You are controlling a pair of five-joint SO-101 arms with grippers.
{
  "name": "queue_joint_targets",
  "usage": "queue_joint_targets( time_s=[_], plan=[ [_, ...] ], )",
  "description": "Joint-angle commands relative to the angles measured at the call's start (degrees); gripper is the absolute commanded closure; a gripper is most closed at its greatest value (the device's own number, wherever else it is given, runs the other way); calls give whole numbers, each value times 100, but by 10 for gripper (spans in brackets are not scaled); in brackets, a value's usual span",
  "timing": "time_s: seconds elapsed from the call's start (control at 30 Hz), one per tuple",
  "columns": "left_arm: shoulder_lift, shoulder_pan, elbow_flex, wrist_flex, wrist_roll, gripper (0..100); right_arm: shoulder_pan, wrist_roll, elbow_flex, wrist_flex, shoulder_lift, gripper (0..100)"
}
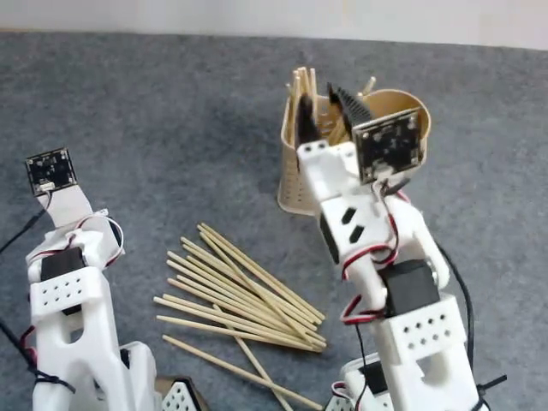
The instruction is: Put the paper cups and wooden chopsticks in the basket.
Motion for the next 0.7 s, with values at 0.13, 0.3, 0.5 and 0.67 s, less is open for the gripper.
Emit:
queue_joint_targets(
  time_s=[0.13,0.3,0.5,0.67],
  plan=[
    [-110,-57,-22,-97,-26,993,-347,26,-1569,2545,84,871],
    [-110,-57,-22,-97,-26,993,-1059,26,-1947,3662,585,871],
    [-110,-57,-22,-97,-26,993,-1710,26,-1938,4418,1640,871],
    [-110,-57,-22,-97,-26,993,-2185,35,-1815,4426,2756,871]
  ],
)
